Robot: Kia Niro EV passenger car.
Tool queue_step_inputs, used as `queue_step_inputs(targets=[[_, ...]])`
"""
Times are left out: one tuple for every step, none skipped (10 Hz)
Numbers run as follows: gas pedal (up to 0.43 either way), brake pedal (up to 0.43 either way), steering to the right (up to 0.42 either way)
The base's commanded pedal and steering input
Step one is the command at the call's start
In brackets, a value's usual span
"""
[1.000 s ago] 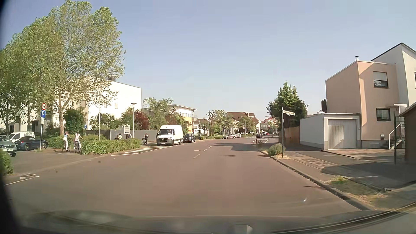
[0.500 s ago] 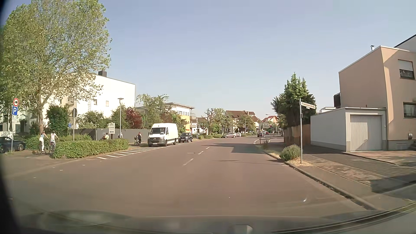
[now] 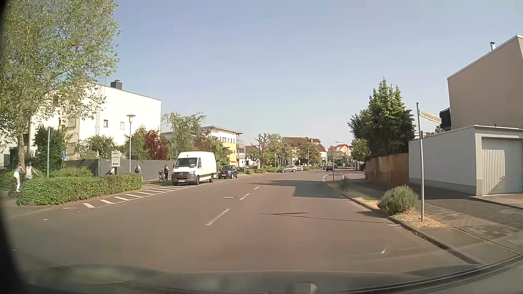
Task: Follow the waypoints while adhering to traffic rules and regulations
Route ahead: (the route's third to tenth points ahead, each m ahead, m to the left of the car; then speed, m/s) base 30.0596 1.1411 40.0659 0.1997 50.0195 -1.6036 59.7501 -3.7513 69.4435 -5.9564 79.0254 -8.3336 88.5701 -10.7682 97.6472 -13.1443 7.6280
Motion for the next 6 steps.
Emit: queue_step_inputs(targets=[[0.02, 0.03, 0.004], [0.02, 0.03, 0.004], [0.02, 0.03, 0.004], [0.02, 0.03, 0.004], [0.02, 0.03, 0.005], [0.02, 0.03, 0.005]])
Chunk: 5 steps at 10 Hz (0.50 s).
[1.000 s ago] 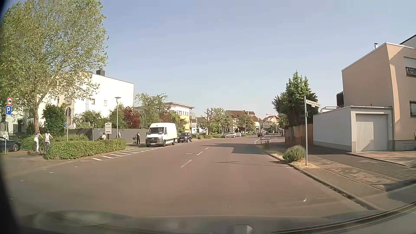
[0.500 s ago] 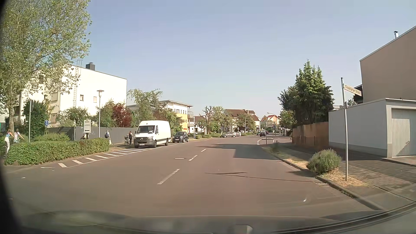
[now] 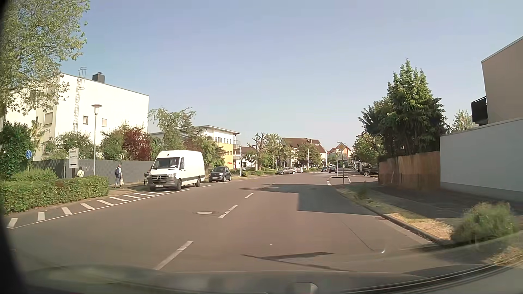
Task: Follow the waypoints while adhering to traffic rules and regulations
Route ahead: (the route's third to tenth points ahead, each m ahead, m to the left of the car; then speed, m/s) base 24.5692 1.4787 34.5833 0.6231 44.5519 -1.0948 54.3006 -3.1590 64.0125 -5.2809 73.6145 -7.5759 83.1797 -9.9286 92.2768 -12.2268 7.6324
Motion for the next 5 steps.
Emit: queue_step_inputs(targets=[[0.02, 0.03, 0.005], [0.02, 0.03, 0.006], [0.02, 0.03, 0.006], [0.02, 0.03, 0.008], [0.02, 0.03, 0.01]])
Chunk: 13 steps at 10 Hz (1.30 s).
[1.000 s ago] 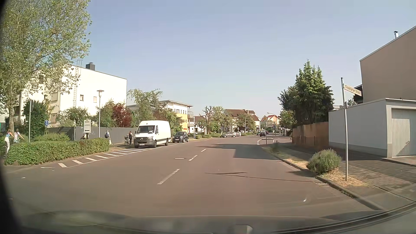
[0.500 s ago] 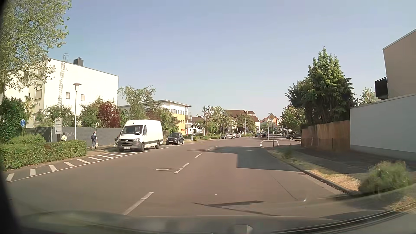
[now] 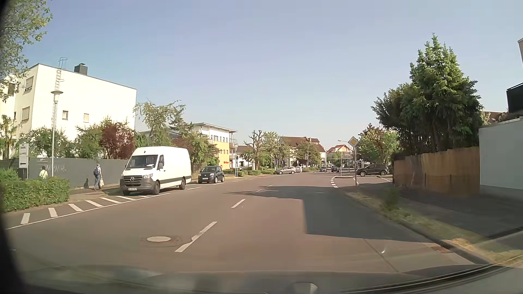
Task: Follow the waypoints while adhering to traffic rules and regulations
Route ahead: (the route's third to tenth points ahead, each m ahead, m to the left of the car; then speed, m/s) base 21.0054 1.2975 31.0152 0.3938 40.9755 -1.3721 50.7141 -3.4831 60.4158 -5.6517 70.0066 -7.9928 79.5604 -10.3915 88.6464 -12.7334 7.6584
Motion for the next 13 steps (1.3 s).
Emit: queue_step_inputs(targets=[[0.02, 0.03, 0.01], [0.02, 0.03, 0.01], [0.02, 0.03, 0.011], [0.02, 0.03, 0.013], [0.02, 0.03, 0.014], [0.02, 0.03, 0.014], [0.02, 0.03, 0.015], [0.02, 0.03, 0.019], [0.02, 0.03, 0.026], [0.02, 0.03, 0.031], [0.02, 0.03, 0.032], [0.02, 0.03, 0.032], [0.02, 0.03, 0.033]])
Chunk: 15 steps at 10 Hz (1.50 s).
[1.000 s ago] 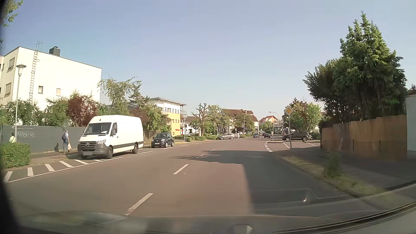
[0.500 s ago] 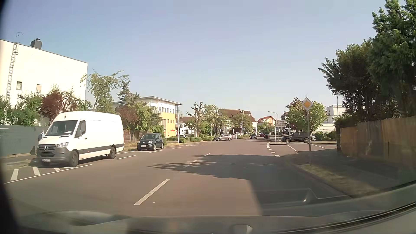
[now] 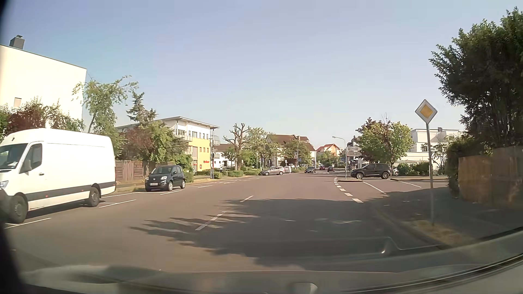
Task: Follow the waypoints while adhering to traffic rules and regulations
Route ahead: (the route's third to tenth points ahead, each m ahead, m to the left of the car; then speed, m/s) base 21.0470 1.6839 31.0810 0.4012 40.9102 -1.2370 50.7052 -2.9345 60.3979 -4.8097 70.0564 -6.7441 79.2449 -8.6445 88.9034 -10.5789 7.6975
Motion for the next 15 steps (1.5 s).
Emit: queue_step_inputs(targets=[[0.02, 0.024, 0.033], [0.02, 0.03, 0.033], [0.02, 0.03, 0.033], [0.02, 0.03, 0.033], [0.02, 0.03, 0.033], [0.02, 0.03, 0.033], [0.02, 0.03, 0.033], [0.02, 0.03, 0.033], [0.02, 0.03, 0.033], [0.02, 0.03, 0.032], [0.02, 0.024, 0.031], [0.02, 0.03, 0.031], [0.02, 0.03, 0.028], [0.02, 0.03, 0.027], [0.02, 0.03, 0.026]])
